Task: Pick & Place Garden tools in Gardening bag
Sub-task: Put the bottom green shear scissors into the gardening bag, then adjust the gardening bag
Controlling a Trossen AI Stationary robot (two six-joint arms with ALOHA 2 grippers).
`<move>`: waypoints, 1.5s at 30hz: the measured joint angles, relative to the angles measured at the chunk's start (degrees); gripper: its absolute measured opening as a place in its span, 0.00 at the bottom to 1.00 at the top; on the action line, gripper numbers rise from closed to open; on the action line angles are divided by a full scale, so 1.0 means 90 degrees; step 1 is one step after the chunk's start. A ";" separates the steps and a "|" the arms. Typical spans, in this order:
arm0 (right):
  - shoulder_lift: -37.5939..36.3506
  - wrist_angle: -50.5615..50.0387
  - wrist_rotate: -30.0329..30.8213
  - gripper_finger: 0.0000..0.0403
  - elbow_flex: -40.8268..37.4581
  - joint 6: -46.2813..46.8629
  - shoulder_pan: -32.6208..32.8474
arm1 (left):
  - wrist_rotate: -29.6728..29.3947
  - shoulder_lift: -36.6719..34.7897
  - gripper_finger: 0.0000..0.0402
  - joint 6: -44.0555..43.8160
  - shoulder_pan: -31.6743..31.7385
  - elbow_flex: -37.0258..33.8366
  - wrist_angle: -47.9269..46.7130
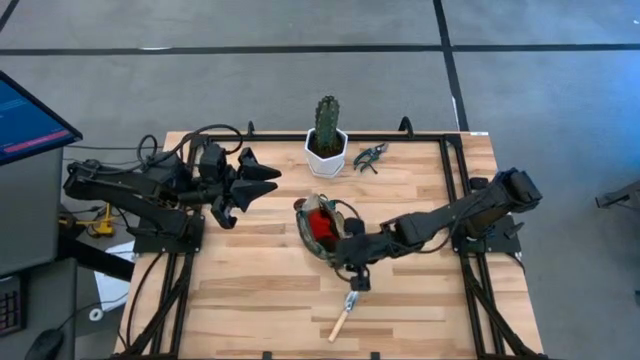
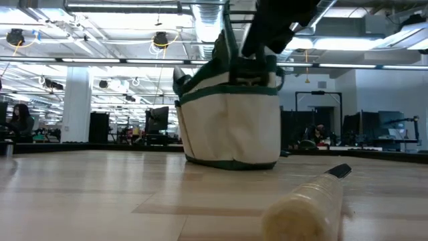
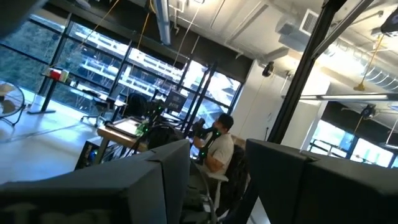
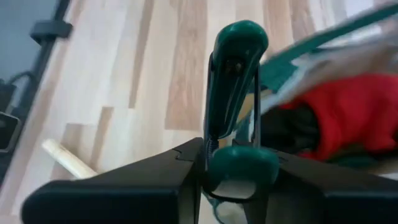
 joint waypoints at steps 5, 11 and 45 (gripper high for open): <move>0.0003 -0.0163 0.0301 0.14 0.0003 0.0098 0.0088 | 0.0002 0.0020 0.36 0.0000 0.0002 0.0002 -0.0063; -0.0132 -0.0506 0.0623 0.14 0.0008 0.0121 0.0085 | -0.0013 0.0009 0.36 0.0005 0.0005 0.0000 -0.0086; -0.0062 -0.1985 0.0497 0.67 0.1175 0.0236 0.0070 | -0.0015 -0.0003 0.36 -0.0001 0.0005 0.0000 -0.0087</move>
